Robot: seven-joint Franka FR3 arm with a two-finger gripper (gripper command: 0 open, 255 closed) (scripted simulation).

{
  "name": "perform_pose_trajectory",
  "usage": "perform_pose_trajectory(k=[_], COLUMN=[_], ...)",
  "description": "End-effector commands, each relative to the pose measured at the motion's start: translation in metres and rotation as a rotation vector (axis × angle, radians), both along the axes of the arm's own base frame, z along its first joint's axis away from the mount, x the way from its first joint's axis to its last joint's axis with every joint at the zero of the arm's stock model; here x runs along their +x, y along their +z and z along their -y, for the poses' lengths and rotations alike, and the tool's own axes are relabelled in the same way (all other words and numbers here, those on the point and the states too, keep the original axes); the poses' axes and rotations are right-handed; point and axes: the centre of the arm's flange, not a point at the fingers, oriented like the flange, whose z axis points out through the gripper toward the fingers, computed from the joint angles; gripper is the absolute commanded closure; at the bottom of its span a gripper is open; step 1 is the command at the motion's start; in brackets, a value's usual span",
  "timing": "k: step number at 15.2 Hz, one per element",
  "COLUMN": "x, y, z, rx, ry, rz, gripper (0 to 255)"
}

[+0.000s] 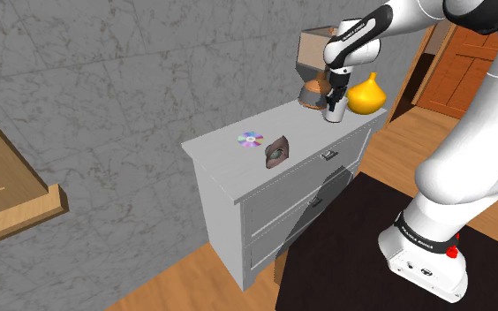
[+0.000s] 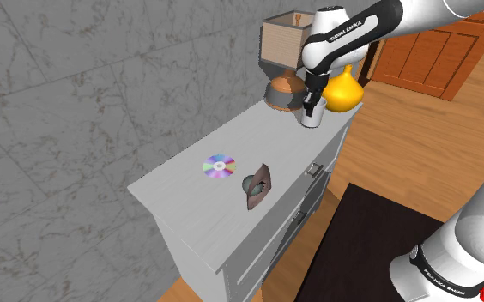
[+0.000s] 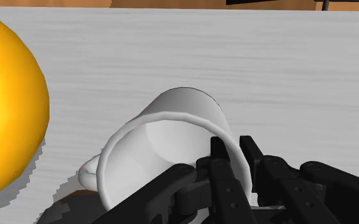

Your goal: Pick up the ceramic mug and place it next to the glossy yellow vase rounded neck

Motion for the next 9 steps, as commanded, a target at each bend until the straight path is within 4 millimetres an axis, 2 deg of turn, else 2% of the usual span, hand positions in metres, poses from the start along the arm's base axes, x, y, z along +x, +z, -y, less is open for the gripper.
perform_pose_trajectory(k=[1,2,7,9], x=[0.000,0.000,0.000,0.000], y=[0.000,0.000,0.000,0.026], z=[0.000,0.000,0.000,-0.002], rx=[0.000,0.000,0.000,0.000], ry=[0.000,0.000,0.000,0.000], rz=[0.000,0.000,0.000,0.000], gripper=[255,0,0,0])
